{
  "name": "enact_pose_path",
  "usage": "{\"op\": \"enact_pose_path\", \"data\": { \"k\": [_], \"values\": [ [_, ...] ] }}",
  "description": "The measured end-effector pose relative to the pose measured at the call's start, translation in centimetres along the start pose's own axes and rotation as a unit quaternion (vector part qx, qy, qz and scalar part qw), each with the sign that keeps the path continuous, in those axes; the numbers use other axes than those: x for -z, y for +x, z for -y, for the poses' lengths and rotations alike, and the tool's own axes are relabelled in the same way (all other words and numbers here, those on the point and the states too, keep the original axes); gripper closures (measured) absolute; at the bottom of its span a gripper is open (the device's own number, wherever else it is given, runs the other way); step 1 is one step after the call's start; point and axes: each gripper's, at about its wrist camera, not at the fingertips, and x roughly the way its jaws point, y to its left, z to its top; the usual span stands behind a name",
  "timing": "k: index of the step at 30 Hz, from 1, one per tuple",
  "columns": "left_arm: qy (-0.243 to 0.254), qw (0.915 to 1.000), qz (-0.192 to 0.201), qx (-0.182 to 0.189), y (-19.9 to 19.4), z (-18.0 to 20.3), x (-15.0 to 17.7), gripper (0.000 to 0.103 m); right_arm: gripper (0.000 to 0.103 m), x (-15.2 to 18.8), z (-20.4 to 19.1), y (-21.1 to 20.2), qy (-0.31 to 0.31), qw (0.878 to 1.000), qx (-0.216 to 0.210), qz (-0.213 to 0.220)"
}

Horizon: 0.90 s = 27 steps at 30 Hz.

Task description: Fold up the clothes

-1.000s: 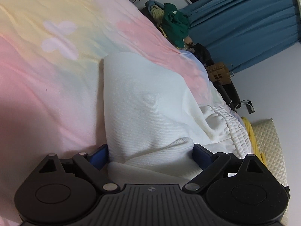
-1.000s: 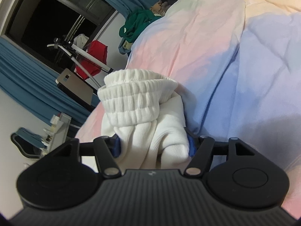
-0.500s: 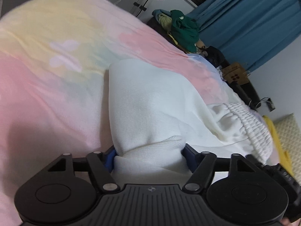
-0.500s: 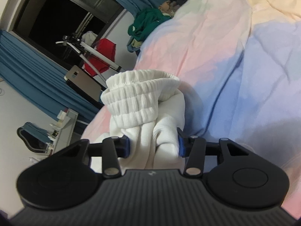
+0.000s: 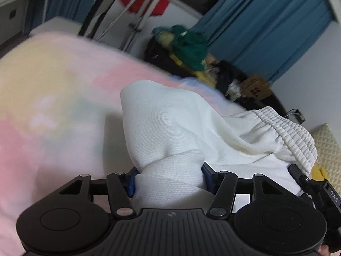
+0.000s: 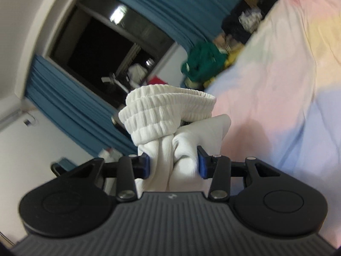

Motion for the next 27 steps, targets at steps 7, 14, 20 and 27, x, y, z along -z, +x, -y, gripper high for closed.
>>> {"op": "enact_pose_path", "data": {
  "k": [7, 14, 20, 27],
  "values": [
    [0.062, 0.9965, 0.036, 0.043, 5.0, 10.7, -4.7, 0.043, 0.058, -7.3, 3.5, -0.4, 0.031, 0.995, -0.021, 0.092],
    [0.115, 0.9907, 0.008, 0.071, 15.6, 20.6, -5.5, 0.043, 0.058, -12.5, 10.8, 0.6, 0.072, 0.984, 0.01, 0.16],
    [0.166, 0.9825, -0.035, 0.076, 25.6, 23.6, -0.9, 0.043, 0.058, -10.8, 20.2, 1.7, 0.136, 0.972, 0.071, 0.176],
    [0.191, 0.9795, -0.05, 0.039, 32.1, 21.1, 3.7, 0.031, 0.054, -7.0, 26.3, 3.3, 0.175, 0.969, 0.112, 0.135]
  ]
}}
